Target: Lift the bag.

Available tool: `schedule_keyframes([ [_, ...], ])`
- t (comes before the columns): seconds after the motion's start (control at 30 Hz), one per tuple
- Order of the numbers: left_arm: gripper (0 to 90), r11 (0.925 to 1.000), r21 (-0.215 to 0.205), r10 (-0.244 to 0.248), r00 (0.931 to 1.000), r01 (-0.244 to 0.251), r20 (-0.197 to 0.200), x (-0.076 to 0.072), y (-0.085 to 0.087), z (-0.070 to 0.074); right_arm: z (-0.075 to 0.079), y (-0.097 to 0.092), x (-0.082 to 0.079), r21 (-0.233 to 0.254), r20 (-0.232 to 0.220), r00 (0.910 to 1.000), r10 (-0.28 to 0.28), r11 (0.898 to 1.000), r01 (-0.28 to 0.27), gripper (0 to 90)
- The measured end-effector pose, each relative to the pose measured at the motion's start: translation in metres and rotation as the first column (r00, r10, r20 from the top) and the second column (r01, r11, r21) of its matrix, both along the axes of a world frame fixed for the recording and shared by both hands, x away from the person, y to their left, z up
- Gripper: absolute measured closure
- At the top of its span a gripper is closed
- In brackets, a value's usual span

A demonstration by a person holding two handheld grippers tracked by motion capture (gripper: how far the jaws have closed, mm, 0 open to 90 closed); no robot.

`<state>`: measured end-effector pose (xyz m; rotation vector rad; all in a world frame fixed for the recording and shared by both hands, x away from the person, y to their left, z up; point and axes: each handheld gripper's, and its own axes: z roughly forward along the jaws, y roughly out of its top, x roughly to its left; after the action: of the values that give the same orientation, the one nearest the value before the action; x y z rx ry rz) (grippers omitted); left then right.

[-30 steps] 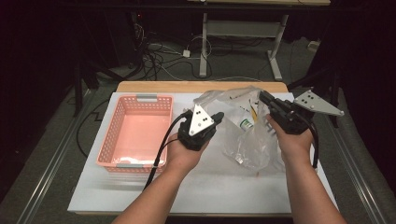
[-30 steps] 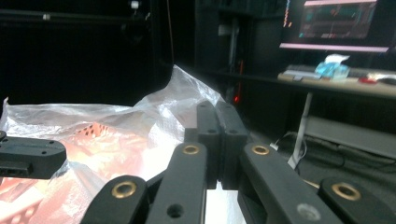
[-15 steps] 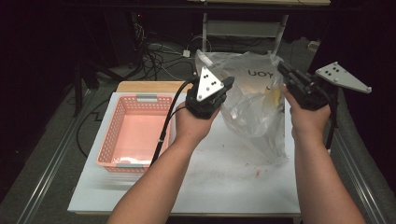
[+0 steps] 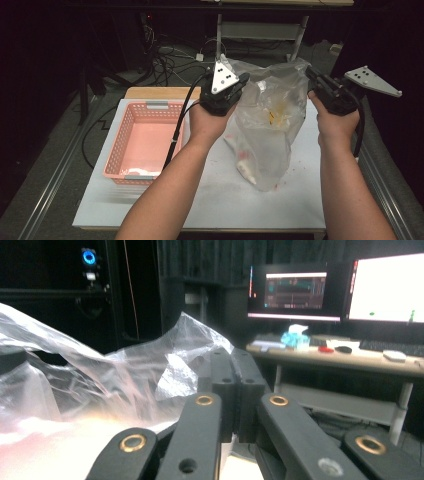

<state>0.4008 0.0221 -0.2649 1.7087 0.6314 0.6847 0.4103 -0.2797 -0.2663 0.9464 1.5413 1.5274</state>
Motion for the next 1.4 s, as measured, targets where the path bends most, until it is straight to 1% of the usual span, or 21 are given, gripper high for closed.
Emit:
schedule_keyframes([
  [0.07,81.7,0.9999,0.000,-0.010,0.9994,0.010,-0.032,0.000,0.005,-0.005,-0.006,0.000,0.001,-0.006,-0.011,0.9999,-0.004,1.000,0.004,90.0],
  [0.13,77.0,1.0000,0.008,0.002,0.9984,-0.002,-0.057,-0.002,0.011,-0.008,-0.010,0.000,0.002,-0.014,-0.019,0.9998,-0.008,1.000,0.007,90.0],
  [0.17,75.2,0.9999,0.014,0.004,0.9986,-0.003,-0.054,-0.004,0.014,-0.010,-0.011,0.001,0.002,-0.040,-0.024,0.9997,-0.010,0.999,0.009,90.0],
  [0.23,71.0,0.9997,0.025,0.008,0.9988,-0.007,-0.048,-0.010,0.022,-0.013,-0.014,0.002,0.002,-0.062,-0.029,0.9995,-0.010,0.998,0.008,90.0],
  [0.3,66.3,0.9999,0.013,0.011,0.9985,-0.010,-0.054,-0.016,0.032,-0.015,-0.017,0.002,0.003,-0.068,-0.038,0.9992,-0.014,0.998,0.012,90.0],
  [0.37,64.8,0.9996,0.014,0.024,0.9984,-0.024,-0.052,-0.022,0.040,-0.015,-0.020,0.001,0.004,-0.075,-0.048,0.9986,-0.021,0.997,0.018,90.0],
  [0.5,61.1,0.9984,0.040,0.040,0.9984,-0.039,-0.039,-0.037,0.056,-0.015,-0.025,-0.002,0.007,-0.095,-0.063,0.9974,-0.034,0.995,0.028,90.0],
  [0.6,57.4,0.9988,0.028,0.042,0.9980,-0.041,-0.046,-0.048,0.068,-0.020,-0.026,-0.005,0.007,-0.095,-0.073,0.9963,-0.044,0.995,0.037,90.0],
  [0.67,55.3,0.9986,0.027,0.046,0.9976,-0.045,-0.052,-0.056,0.075,-0.027,-0.026,-0.006,0.006,-0.096,-0.075,0.9962,-0.044,0.995,0.036,90.0],
  [0.8,51.5,0.9987,-0.009,0.050,0.9946,-0.051,-0.091,-0.069,0.086,-0.043,-0.026,-0.006,0.005,-0.115,-0.072,0.9962,-0.047,0.993,0.039,90.0],
  [0.87,49.2,0.9988,-0.012,0.046,0.9939,-0.047,-0.100,-0.074,0.090,-0.055,-0.028,-0.007,0.005,-0.115,-0.079,0.9958,-0.046,0.993,0.036,90.0],
  [0.9,48.1,0.9989,-0.014,0.043,0.9925,-0.045,-0.114,-0.075,0.091,-0.061,-0.030,-0.008,0.004,-0.113,-0.082,0.9956,-0.046,0.993,0.037,90.0],
  [0.97,46.0,0.9992,-0.022,0.030,0.9845,-0.035,-0.172,-0.074,0.090,-0.074,-0.031,-0.008,0.003,-0.115,-0.089,0.9950,-0.046,0.993,0.036,90.0],
  [1.03,41.7,0.9997,0.000,0.023,0.9757,-0.023,-0.218,-0.073,0.084,-0.088,-0.033,-0.009,0.002,-0.117,-0.095,0.9947,-0.039,0.993,0.028,89.9],
  [1.1,40.5,0.9999,0.008,0.008,0.9668,-0.006,-0.255,-0.073,0.078,-0.100,-0.034,-0.010,0.000,-0.118,-0.097,0.9949,-0.030,0.993,0.018,87.6],
  [1.13,39.6,1.0000,0.007,-0.001,0.9575,0.003,-0.288,-0.074,0.073,-0.108,-0.034,-0.010,-0.001,-0.118,-0.096,0.9951,-0.025,0.993,0.014,86.2],
  [1.17,36.0,0.9998,0.006,-0.017,0.9512,0.020,-0.308,-0.074,0.068,-0.113,-0.033,-0.011,-0.003,-0.119,-0.090,0.9958,-0.013,0.993,0.002,83.9],
  [1.2,33.6,0.9993,0.011,-0.029,0.9464,0.035,-0.322,-0.075,0.064,-0.119,-0.033,-0.011,-0.005,-0.110,-0.093,0.9957,-0.004,0.994,-0.006,80.5],
  [1.27,30.7,0.9984,0.023,-0.041,0.9419,0.051,-0.333,-0.078,0.057,-0.127,-0.032,-0.012,-0.008,-0.106,-0.094,0.9955,0.013,0.994,-0.023,75.0],
  [1.37,24.9,0.9968,-0.006,-0.077,0.9268,0.080,-0.368,-0.080,0.050,-0.137,-0.029,-0.012,-0.018,-0.098,-0.083,0.9959,0.036,0.994,-0.044,67.0],
  [1.4,21.2,0.9965,0.004,-0.076,0.9263,0.083,-0.369,-0.082,0.048,-0.139,-0.029,-0.013,-0.021,-0.099,-0.076,0.9963,0.040,0.994,-0.047,64.3],
])
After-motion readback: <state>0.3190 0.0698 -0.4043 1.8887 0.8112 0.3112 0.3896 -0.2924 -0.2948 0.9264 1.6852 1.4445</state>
